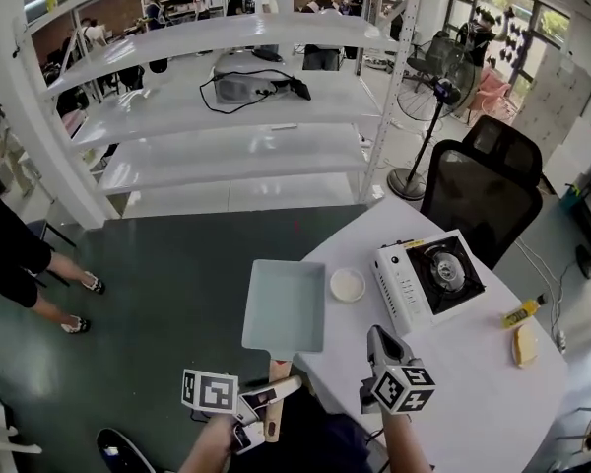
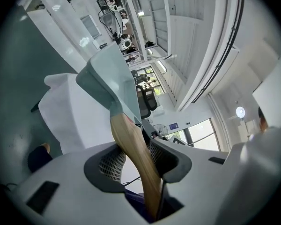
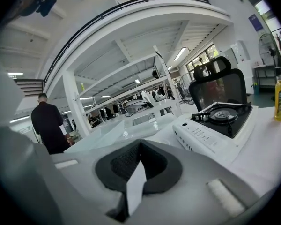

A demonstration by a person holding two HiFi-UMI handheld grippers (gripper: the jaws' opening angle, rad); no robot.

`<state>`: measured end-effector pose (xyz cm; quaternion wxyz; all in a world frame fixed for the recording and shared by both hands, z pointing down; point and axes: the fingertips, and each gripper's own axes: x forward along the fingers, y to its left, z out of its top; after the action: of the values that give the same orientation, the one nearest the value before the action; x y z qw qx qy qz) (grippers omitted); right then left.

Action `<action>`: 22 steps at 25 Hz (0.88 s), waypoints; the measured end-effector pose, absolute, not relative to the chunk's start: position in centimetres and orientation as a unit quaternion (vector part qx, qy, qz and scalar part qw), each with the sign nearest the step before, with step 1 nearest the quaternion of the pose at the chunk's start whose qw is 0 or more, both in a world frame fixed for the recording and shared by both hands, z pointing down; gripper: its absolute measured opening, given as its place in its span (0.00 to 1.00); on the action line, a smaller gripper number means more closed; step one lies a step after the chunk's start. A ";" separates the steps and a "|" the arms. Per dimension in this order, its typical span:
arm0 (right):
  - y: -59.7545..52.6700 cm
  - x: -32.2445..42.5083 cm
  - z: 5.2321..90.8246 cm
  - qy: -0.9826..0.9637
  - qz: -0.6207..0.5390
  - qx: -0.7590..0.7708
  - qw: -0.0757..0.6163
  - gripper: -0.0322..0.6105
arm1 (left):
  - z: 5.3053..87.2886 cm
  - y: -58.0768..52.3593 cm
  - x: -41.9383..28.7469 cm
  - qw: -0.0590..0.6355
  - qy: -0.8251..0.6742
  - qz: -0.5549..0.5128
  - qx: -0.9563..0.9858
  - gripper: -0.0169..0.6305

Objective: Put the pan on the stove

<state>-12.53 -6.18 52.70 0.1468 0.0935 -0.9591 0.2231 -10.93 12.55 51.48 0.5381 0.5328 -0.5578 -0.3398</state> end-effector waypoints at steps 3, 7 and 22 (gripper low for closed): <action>-7.6 -15.1 52.7 -0.958 0.227 0.106 0.141 0.05 | 51.3 11.1 -14.0 0.541 -0.554 -0.323 0.543 0.28; -8.8 -17.2 53.8 -0.951 0.240 0.125 0.151 0.05 | 51.4 9.0 -17.3 0.553 -0.540 -0.309 0.554 0.28; -13.1 -17.2 54.4 -0.928 0.261 0.227 0.137 0.05 | 52.1 3.3 -21.9 0.595 -0.467 -0.226 0.613 0.29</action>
<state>-17.18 -13.08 54.42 0.1371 0.2266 -0.9283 0.2609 -21.86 3.27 52.13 0.5951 0.6135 -0.4672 -0.2262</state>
